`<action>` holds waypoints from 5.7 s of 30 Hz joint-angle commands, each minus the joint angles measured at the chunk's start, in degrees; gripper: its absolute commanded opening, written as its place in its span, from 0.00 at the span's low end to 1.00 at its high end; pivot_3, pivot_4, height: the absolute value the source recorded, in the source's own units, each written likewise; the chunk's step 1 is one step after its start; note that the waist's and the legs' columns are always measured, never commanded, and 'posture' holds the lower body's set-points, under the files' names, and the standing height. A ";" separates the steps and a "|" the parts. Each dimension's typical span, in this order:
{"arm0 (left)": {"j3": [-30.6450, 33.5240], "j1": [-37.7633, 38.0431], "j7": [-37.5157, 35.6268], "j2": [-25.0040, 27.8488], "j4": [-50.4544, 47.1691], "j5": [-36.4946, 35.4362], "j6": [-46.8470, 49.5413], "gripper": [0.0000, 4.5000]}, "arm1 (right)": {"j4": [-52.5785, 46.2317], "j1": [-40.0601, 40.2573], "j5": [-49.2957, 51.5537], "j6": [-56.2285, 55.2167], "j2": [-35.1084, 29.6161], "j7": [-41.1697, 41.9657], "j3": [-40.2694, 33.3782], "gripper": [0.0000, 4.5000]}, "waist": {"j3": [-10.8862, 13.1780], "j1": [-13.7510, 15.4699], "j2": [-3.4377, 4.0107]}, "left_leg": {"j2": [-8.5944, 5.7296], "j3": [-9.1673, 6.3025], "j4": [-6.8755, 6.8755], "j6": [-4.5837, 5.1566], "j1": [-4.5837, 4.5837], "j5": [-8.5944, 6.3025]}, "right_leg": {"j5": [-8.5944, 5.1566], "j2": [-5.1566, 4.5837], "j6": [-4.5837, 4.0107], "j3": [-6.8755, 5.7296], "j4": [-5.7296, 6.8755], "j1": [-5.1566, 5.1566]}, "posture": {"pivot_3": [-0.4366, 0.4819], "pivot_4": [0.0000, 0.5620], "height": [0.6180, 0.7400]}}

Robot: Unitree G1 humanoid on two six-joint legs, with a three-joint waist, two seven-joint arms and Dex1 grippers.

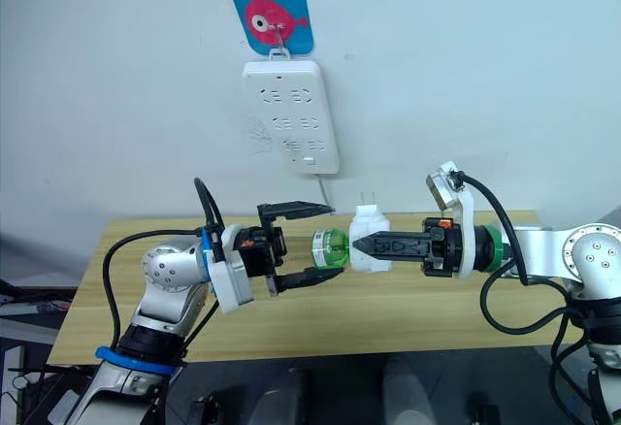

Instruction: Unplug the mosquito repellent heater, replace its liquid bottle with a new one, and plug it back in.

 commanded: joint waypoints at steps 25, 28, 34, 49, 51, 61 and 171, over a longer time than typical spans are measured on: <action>5.20 -22.83 12.01 19.13 -3.40 -62.88 112.62 0.50 | -1.17 -0.21 -0.23 0.73 -1.37 2.10 -1.90 0.67 | 0.02 -0.71 -0.04 | -0.01 -0.23 0.01 0.01 0.00 0.00 | -0.02 0.10 0.02 -0.18 0.05 0.02 | 0.37 0.38 0.95; 6.26 -24.68 11.89 19.82 -1.22 -62.20 116.86 0.50 | -1.27 0.12 -0.52 1.02 -1.56 2.59 -2.12 0.67 | 0.02 -1.17 -0.04 | 0.00 -0.19 -0.03 0.01 0.03 0.00 | -0.03 0.11 0.01 -0.16 0.05 0.00 | 0.37 0.38 0.95; 8.64 -23.13 7.80 21.61 -3.70 -60.29 118.97 0.50 | -1.31 1.54 -3.30 1.62 -2.12 3.18 -3.30 0.67 | 0.02 -1.24 -0.04 | 0.03 -0.10 -0.01 -0.02 0.03 0.01 | -0.03 0.11 0.00 -0.07 0.04 -0.03 | 0.37 0.38 0.95; 4.68 1.94 2.08 23.88 -23.88 -34.06 90.37 0.50 | 6.05 3.16 -69.80 -11.56 -2.44 1.11 15.92 0.67 | 0.04 -0.17 -0.01 | 0.02 0.15 -0.04 -0.02 0.01 0.01 | -0.02 0.07 0.00 0.16 0.04 -0.17 | 0.39 0.42 0.95; 4.05 3.56 2.64 23.16 -24.88 -31.98 88.47 0.50 | 10.05 0.32 -74.62 -11.93 -1.17 3.94 18.55 0.67 | 0.05 -0.16 -0.01 | 0.02 0.15 -0.03 -0.01 0.01 0.00 | -0.02 0.06 0.00 0.16 0.04 -0.17 | 0.40 0.43 0.95; 2.69 7.24 2.55 20.63 -25.19 -27.12 84.19 0.50 | 29.46 -9.64 -92.72 -15.61 2.36 22.75 27.74 0.67 | 0.09 -0.06 -0.01 | 0.00 0.11 -0.05 0.00 0.00 -0.01 | -0.01 0.03 -0.01 0.10 0.04 -0.16 | 0.41 0.43 0.95; 5.72 18.23 2.41 21.23 -28.21 -11.56 61.80 1.00 | 43.62 6.12 -107.17 -78.10 36.32 -1.86 4.89 0.72 | -0.02 -0.08 0.18 | 0.03 0.15 -0.04 -0.02 0.27 0.01 | -0.04 0.09 -0.08 0.18 0.73 -0.23 | 0.47 0.39 0.95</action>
